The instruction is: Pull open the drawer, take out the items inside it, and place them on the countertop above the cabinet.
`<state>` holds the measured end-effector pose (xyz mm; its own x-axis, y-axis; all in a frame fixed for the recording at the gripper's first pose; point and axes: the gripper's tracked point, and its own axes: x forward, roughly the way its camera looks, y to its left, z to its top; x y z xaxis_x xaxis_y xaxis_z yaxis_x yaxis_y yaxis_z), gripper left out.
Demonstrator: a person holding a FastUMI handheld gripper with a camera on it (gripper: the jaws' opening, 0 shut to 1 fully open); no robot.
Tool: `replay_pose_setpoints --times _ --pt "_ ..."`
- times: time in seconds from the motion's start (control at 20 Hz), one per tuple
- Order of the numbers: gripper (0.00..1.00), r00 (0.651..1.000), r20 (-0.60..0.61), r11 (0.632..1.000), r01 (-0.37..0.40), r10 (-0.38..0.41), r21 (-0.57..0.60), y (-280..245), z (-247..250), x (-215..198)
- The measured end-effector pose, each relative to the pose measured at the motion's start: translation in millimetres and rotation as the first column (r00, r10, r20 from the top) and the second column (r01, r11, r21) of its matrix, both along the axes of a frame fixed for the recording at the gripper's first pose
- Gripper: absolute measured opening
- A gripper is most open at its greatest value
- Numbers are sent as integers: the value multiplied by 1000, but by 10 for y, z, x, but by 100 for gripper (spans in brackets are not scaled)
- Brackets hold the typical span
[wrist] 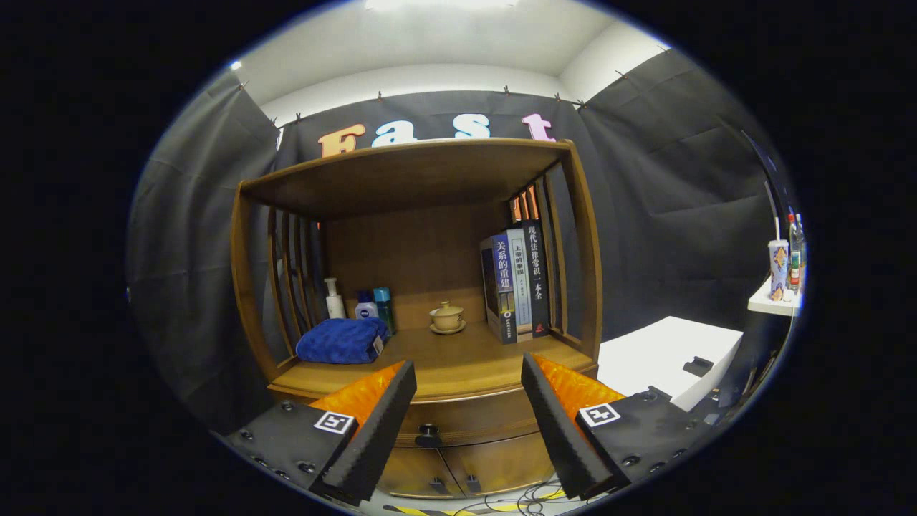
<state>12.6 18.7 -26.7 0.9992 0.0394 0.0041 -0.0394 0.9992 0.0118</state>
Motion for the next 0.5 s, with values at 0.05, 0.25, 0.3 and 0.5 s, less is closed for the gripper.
replay_pose_setpoints --times 0.05,0.25,0.3,0.5 --pt "98 1000 -8 1000 -12 12 -3 46 -81 33" --pt "98 997 -52 999 -49 50 13 173 -517 235" --pt "98 997 -61 999 -44 45 16 174 -623 294" --pt "98 998 -64 1000 11 -10 12 98 -972 529"
